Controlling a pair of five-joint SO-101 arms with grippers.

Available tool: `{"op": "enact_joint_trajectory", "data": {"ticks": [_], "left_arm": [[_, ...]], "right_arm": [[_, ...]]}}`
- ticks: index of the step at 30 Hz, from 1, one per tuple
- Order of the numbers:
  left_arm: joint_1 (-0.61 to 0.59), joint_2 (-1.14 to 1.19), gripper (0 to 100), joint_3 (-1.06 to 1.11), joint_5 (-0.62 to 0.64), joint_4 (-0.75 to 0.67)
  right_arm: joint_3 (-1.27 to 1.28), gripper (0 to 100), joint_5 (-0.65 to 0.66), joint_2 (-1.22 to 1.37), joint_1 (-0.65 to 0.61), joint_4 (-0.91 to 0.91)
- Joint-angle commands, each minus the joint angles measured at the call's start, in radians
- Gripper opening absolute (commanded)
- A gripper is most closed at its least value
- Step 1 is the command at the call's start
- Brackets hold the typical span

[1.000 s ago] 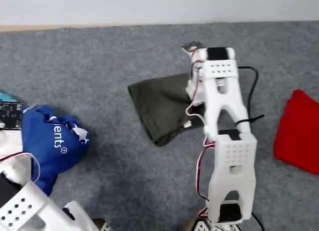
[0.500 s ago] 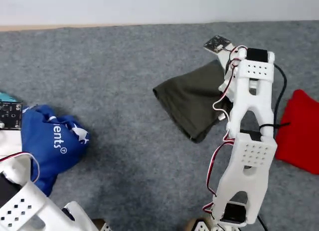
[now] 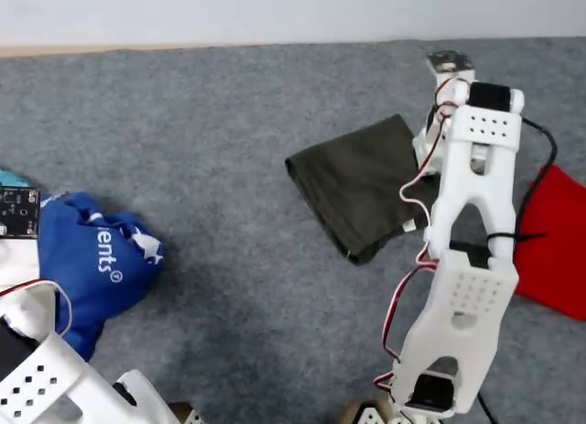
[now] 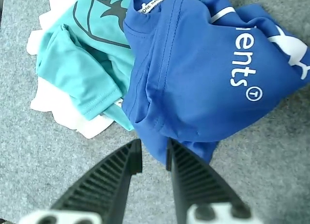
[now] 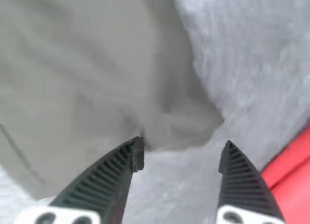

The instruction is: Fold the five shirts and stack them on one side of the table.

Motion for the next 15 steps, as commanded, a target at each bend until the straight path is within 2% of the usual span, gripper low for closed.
{"op": "enact_joint_trajectory", "data": {"ticks": [1,4,7,9,12,15], "left_arm": [[0.005,-0.008,9,-0.002,-0.012,0.002],[0.005,-0.008,9,-0.002,-0.012,0.002],[0.005,-0.011,9,-0.002,-0.012,0.005],[0.005,-0.011,9,-0.002,-0.012,0.006],[0.005,-0.011,9,-0.002,-0.012,0.006],[0.005,-0.011,9,-0.002,-0.012,0.008]], "right_arm": [[-0.043,25.3,-0.196,-0.088,-0.056,0.087],[-0.037,25.4,-0.397,-0.099,-0.110,0.104],[-0.041,25.6,-0.701,-0.090,-0.168,0.087],[-0.041,25.6,-0.852,-0.081,-0.209,0.028],[-0.041,30.7,-0.916,-0.038,-0.243,-0.044],[-0.041,41.7,-0.985,0.018,-0.255,-0.104]]}}
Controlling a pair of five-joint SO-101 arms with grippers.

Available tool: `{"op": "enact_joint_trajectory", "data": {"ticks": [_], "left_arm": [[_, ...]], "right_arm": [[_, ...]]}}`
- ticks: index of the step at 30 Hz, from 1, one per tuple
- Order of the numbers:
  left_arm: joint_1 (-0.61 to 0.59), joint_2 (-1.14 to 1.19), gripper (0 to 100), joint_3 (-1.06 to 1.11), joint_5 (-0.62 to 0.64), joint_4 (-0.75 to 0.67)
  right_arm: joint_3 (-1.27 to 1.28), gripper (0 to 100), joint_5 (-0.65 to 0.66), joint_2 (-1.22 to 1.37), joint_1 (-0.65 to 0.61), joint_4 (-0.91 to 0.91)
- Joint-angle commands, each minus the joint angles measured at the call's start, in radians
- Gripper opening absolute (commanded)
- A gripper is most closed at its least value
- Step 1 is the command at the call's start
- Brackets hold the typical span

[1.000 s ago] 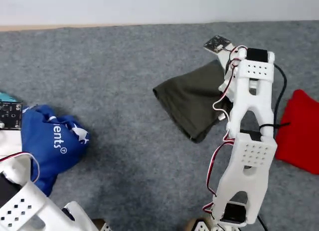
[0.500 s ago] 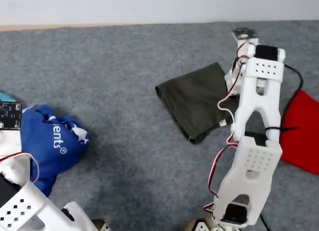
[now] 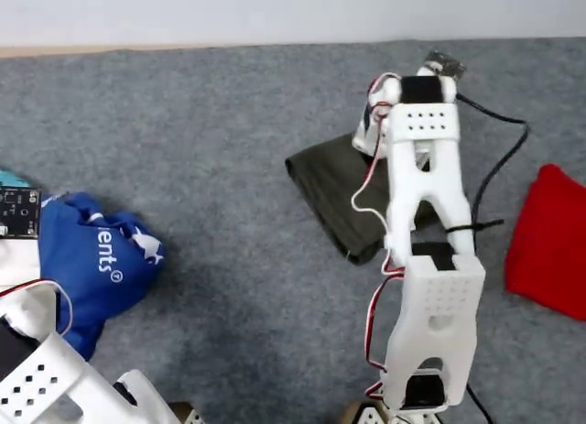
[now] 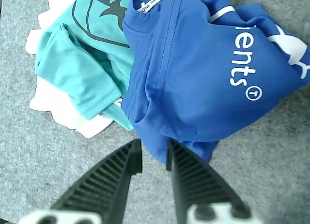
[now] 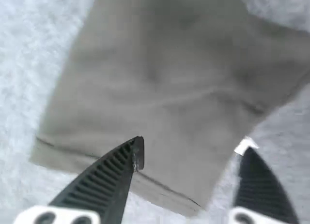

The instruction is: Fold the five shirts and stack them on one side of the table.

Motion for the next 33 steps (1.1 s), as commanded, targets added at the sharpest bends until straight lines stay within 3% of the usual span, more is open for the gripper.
{"op": "enact_joint_trajectory", "data": {"ticks": [1,4,16,19,28,33], "left_arm": [[0.005,-0.011,9,-0.004,-0.012,0.008],[0.005,-0.008,9,-0.004,-0.012,0.008],[0.005,-0.012,9,0.067,-0.011,-0.026],[0.005,-0.008,9,0.064,-0.011,-0.040],[0.005,-0.009,9,0.065,-0.011,-0.048],[0.005,-0.008,9,0.065,-0.009,-0.048]], "right_arm": [[-0.041,45.2,-0.084,0.030,-0.018,-0.061],[-0.041,49.7,-0.115,0.079,-0.016,-0.082],[-0.041,48.6,-0.161,0.312,-0.013,-0.249],[-0.043,40.6,-0.161,0.351,-0.013,-0.265],[-0.043,2.0,-0.115,0.355,-0.002,-0.242],[-0.104,0.6,-0.100,0.298,0.015,-0.127]]}}
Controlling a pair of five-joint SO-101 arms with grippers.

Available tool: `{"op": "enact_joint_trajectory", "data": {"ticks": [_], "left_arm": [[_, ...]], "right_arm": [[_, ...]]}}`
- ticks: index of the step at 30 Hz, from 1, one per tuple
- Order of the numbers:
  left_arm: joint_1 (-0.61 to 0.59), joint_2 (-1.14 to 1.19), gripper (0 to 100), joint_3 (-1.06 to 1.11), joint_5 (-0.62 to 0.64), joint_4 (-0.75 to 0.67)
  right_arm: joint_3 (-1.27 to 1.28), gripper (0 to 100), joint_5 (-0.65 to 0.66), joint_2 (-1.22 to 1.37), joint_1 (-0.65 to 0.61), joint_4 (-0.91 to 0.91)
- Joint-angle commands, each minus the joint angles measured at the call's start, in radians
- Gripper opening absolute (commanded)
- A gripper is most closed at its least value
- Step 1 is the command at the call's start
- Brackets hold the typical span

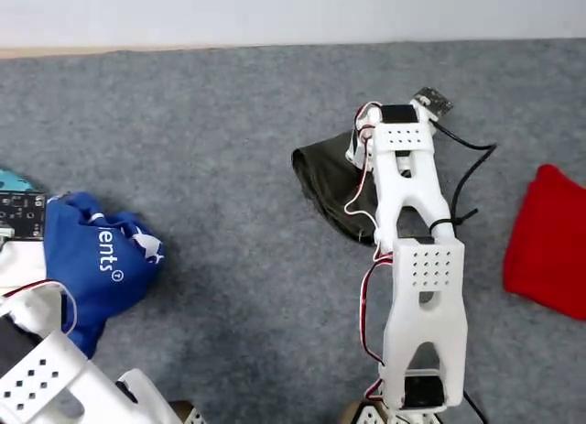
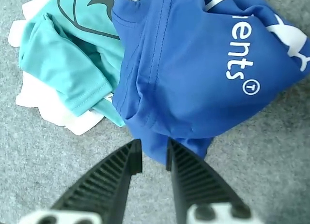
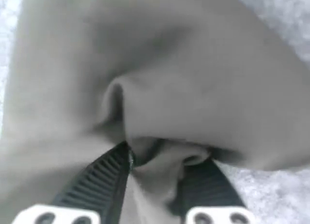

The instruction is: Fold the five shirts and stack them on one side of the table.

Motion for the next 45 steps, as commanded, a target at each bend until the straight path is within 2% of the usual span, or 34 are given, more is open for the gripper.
{"op": "enact_joint_trajectory", "data": {"ticks": [1,11,23,31,45], "left_arm": [[0.005,-0.008,9,-0.005,-0.009,-0.018],[0.005,-0.014,9,-0.005,-0.009,-0.018],[0.006,-0.008,9,-0.012,-0.011,-0.018],[0.006,-0.012,9,-0.012,-0.011,-0.017],[0.006,-0.008,9,-0.012,-0.011,-0.017]], "right_arm": [[-0.075,0.9,0.052,-0.036,0.007,0.085],[-0.295,0.9,0.391,-0.148,0.116,0.331],[-0.295,0.8,0.795,-0.263,0.329,0.335],[-0.115,0.8,1.045,-0.401,0.458,0.335],[-0.064,0.8,1.321,-0.498,0.647,0.334]]}}
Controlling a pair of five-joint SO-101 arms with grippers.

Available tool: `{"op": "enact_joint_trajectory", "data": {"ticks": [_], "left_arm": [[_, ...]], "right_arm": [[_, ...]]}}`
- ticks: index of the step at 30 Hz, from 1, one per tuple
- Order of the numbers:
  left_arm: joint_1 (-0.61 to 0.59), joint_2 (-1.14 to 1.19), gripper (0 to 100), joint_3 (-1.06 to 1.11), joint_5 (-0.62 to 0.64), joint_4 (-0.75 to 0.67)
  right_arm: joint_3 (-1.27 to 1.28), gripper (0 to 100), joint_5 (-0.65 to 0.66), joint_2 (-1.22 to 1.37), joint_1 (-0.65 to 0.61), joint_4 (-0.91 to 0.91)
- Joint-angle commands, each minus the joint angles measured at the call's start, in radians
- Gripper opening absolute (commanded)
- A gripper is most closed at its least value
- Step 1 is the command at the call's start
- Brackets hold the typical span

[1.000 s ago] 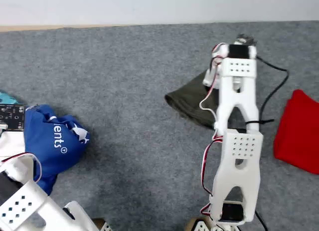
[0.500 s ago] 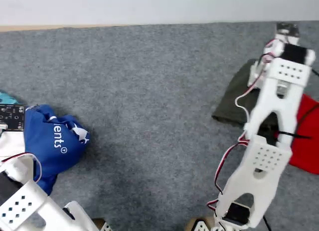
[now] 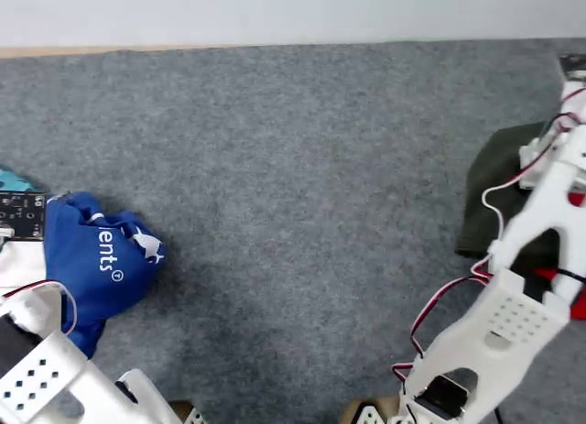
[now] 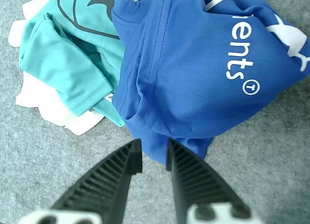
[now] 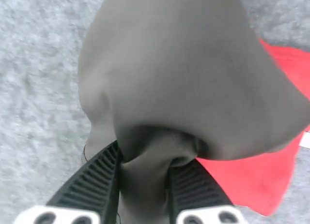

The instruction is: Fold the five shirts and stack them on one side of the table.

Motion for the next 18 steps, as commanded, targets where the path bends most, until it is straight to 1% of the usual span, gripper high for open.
{"op": "enact_joint_trajectory", "data": {"ticks": [1,8,13,18], "left_arm": [[0.006,-0.008,9,-0.012,-0.011,-0.017],[0.006,-0.008,9,-0.012,-0.011,-0.018],[0.006,-0.008,9,-0.012,-0.011,-0.018],[0.006,-0.008,9,-0.012,-0.011,-0.018]], "right_arm": [[-0.011,0.8,0.055,-0.081,0.051,0.041],[-0.012,0.8,0.104,-0.079,0.122,0.039],[-0.012,0.8,0.107,-0.076,0.156,0.039],[-0.009,0.8,0.143,-0.071,0.189,0.028]]}}
